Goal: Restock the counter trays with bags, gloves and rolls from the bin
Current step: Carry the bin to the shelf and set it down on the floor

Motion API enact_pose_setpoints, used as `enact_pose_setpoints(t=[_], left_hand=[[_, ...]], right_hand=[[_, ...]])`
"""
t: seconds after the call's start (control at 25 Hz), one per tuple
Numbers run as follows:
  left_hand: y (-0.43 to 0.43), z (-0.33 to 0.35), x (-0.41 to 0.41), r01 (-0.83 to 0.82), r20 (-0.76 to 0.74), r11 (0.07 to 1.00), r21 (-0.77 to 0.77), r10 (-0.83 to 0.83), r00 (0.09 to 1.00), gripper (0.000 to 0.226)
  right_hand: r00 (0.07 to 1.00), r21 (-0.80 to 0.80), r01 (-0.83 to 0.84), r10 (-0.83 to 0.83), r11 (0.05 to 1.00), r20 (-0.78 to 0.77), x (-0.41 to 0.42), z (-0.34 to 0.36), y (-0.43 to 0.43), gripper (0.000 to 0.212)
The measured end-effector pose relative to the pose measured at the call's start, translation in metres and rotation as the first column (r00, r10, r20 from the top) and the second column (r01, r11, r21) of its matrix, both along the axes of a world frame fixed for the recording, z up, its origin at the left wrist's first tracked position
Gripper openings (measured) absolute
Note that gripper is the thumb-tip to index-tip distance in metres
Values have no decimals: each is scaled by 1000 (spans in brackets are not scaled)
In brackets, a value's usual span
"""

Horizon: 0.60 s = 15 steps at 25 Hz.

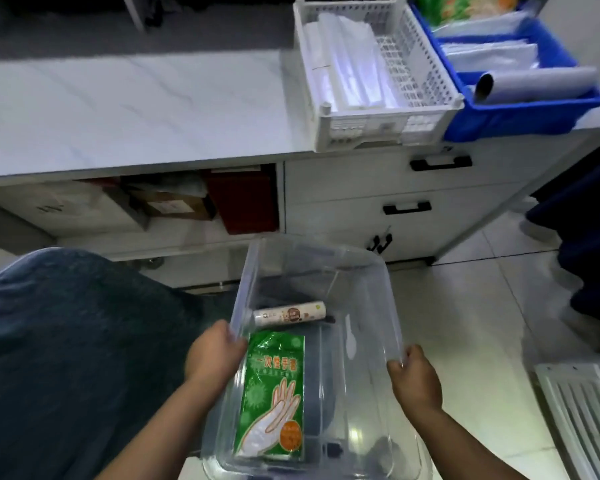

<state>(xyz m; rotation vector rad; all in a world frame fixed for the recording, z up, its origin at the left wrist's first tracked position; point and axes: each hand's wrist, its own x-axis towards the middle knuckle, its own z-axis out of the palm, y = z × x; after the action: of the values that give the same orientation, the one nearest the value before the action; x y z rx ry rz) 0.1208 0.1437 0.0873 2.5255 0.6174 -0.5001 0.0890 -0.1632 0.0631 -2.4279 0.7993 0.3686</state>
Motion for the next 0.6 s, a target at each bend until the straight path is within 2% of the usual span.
enact_pose_setpoints(t=[0.12, 0.32, 0.6], left_hand=[[-74, 15, 0, 107, 25, 994, -4, -107, 994, 19], [-211, 34, -2, 186, 67, 982, -11, -185, 980, 27], [-416, 77, 24, 400, 171, 911, -102, -380, 909, 27]], right_hand=[[996, 31, 85, -86, 996, 32, -20, 8, -73, 16], [971, 53, 207, -212, 977, 113, -43, 27, -208, 21], [885, 31, 389, -383, 921, 265, -71, 82, -401, 17]])
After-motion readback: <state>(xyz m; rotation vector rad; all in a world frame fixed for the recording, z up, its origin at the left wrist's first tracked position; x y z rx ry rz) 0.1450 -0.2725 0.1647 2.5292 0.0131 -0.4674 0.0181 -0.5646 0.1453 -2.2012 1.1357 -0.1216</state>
